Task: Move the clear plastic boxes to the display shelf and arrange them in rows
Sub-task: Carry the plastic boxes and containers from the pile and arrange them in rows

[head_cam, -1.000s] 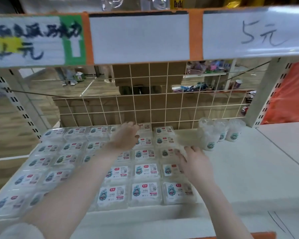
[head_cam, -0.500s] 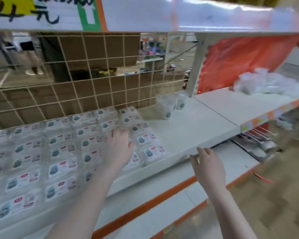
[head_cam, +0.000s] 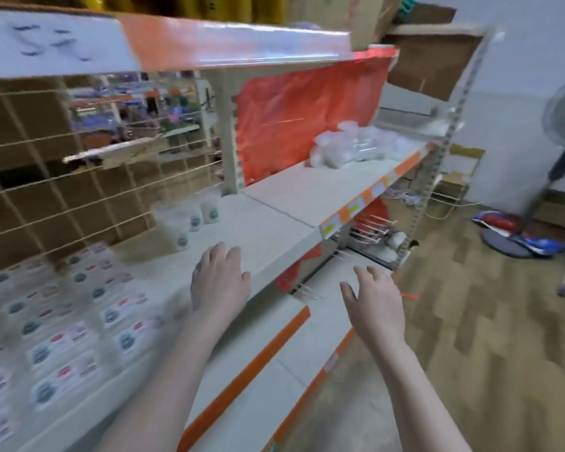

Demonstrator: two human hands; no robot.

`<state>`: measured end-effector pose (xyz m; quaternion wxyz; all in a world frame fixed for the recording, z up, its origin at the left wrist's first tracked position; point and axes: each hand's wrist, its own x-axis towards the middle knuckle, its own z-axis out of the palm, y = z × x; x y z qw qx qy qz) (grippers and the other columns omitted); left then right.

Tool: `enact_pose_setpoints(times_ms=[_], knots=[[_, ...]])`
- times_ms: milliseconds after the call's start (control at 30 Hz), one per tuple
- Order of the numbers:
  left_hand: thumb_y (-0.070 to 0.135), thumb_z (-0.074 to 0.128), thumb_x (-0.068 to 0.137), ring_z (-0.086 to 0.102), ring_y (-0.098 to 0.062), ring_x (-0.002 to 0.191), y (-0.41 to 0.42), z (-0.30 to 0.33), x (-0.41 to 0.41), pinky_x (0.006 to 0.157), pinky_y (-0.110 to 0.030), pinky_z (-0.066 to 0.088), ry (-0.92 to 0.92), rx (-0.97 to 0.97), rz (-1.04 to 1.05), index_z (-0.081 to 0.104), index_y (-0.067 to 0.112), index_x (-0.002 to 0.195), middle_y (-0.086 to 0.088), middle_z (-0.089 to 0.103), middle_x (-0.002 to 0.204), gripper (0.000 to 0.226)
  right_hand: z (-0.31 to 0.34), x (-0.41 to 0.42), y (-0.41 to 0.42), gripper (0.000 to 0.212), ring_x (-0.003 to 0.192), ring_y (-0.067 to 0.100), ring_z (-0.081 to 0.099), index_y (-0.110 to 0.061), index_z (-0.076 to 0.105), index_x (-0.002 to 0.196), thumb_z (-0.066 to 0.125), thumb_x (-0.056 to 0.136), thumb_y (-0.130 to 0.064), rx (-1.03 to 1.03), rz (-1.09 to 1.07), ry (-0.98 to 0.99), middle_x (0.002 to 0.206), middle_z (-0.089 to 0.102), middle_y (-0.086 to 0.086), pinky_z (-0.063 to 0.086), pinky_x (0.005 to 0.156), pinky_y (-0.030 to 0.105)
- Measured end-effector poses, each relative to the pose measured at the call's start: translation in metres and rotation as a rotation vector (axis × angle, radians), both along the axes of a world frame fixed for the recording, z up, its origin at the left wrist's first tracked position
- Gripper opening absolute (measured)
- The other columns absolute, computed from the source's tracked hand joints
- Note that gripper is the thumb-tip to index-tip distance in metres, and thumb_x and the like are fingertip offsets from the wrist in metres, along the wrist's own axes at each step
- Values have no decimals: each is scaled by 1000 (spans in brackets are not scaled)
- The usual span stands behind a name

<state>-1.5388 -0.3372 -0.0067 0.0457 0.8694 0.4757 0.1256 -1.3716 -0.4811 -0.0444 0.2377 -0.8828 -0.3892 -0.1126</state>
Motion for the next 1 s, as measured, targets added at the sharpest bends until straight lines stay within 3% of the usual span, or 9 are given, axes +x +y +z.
enact_pose_setpoints(times_ms=[167, 600, 733, 1000], knots=[[32, 47, 93, 28, -25, 134, -13, 3, 108, 106, -35, 30, -26, -21, -38, 39, 17, 138, -7, 33, 145, 47, 1, 98, -13, 26, 71, 36, 58, 2, 64, 84, 79, 67, -10, 93, 13, -104, 77, 59, 16, 49, 61, 38], [33, 50, 93, 26, -26, 137, 5, 2, 298, 108, -37, 28, -94, -20, -18, 38, 18, 142, -8, 32, 148, 53, 7, 299, 13, 23, 71, 34, 58, -2, 64, 79, 79, 66, -12, 79, 63, -185, 77, 60, 14, 49, 63, 35], [37, 50, 94, 24, -25, 138, 39, -5, 345, 107, -38, 28, -103, -19, 2, 37, 18, 142, -8, 30, 150, 54, -1, 349, 51, 24, 78, 36, 61, 0, 64, 83, 78, 68, -13, 92, 96, -196, 83, 62, 17, 51, 68, 38], [37, 49, 94, 24, -25, 138, 132, -10, 446, 108, -37, 27, -149, -48, 56, 36, 17, 143, -7, 29, 150, 55, 7, 455, 156, 19, 75, 31, 58, -5, 65, 89, 71, 75, -17, 153, 178, -214, 81, 60, 10, 45, 63, 34]])
